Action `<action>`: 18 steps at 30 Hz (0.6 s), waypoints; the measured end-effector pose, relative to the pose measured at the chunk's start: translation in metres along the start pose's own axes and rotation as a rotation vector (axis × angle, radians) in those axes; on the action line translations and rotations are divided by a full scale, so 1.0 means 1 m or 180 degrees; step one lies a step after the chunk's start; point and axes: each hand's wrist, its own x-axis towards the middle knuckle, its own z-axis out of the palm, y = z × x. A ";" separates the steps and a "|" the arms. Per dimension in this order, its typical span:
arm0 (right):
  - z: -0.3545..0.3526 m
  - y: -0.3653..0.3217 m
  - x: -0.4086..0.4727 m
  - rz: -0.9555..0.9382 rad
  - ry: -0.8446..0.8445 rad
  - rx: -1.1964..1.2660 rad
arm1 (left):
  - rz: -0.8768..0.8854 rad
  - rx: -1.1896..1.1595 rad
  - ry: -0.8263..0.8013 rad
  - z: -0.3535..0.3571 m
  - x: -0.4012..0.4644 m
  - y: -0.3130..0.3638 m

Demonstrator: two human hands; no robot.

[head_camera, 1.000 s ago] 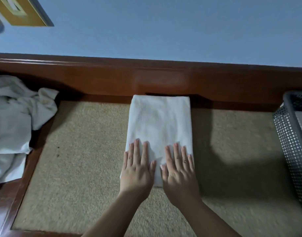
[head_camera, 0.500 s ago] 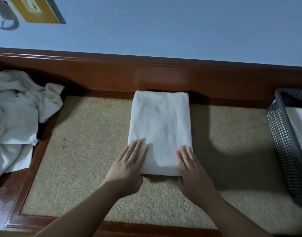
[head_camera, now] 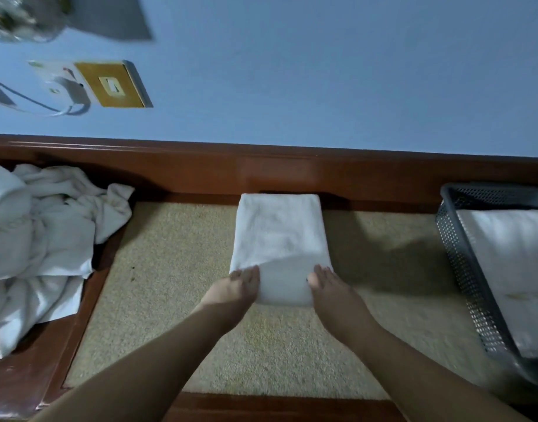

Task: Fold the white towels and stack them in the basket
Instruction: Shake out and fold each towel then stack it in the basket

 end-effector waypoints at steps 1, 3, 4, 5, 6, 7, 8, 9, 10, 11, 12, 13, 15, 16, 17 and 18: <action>-0.020 0.001 -0.006 -0.0044 0.0108 0.0153 | -0.0040 -0.0139 -0.0114 -0.022 -0.003 0.000; -0.066 0.005 -0.022 -0.0218 0.0215 0.0441 | -0.0186 -0.0483 -0.0223 -0.072 -0.013 0.002; -0.090 0.008 -0.031 -0.0273 0.0213 0.0524 | -0.0225 -0.0647 -0.0344 -0.098 -0.020 0.003; -0.115 0.010 -0.039 -0.0270 0.0164 0.0624 | -0.0259 -0.0765 -0.0424 -0.120 -0.026 0.003; -0.136 0.015 -0.047 -0.0234 0.0087 0.0759 | -0.0262 -0.0830 -0.0459 -0.142 -0.031 0.002; -0.155 0.018 -0.053 -0.0195 0.0021 0.0923 | -0.0241 -0.0883 -0.0465 -0.162 -0.037 0.000; -0.175 0.022 -0.060 -0.0162 -0.0011 0.1116 | -0.0234 -0.0970 -0.0464 -0.180 -0.042 -0.003; -0.192 0.025 -0.066 -0.0116 -0.0021 0.1329 | -0.0253 -0.1107 -0.0446 -0.196 -0.046 -0.005; -0.207 0.029 -0.070 -0.0061 -0.0002 0.1558 | -0.0269 -0.1277 -0.0421 -0.210 -0.048 -0.008; -0.220 0.032 -0.073 0.0009 0.0000 0.1771 | -0.0283 -0.1470 -0.0393 -0.221 -0.048 -0.010; -0.229 0.035 -0.073 0.0069 -0.0037 0.1963 | -0.0295 -0.1671 -0.0395 -0.229 -0.047 -0.012; -0.234 0.039 -0.071 0.0103 -0.0091 0.2136 | -0.0307 -0.1825 -0.0456 -0.233 -0.043 -0.015; -0.233 0.047 -0.060 0.0119 -0.0210 0.2452 | -0.0318 -0.1990 -0.0702 -0.230 -0.030 -0.021; -0.228 0.052 -0.052 0.0135 -0.0252 0.2569 | -0.0320 -0.2070 -0.0842 -0.224 -0.022 -0.023; -0.218 0.057 -0.042 0.0175 -0.0291 0.2656 | -0.0327 -0.2146 -0.0960 -0.214 -0.013 -0.026; -0.206 0.063 -0.032 0.0237 -0.0341 0.2695 | -0.0345 -0.2223 -0.1047 -0.203 -0.004 -0.028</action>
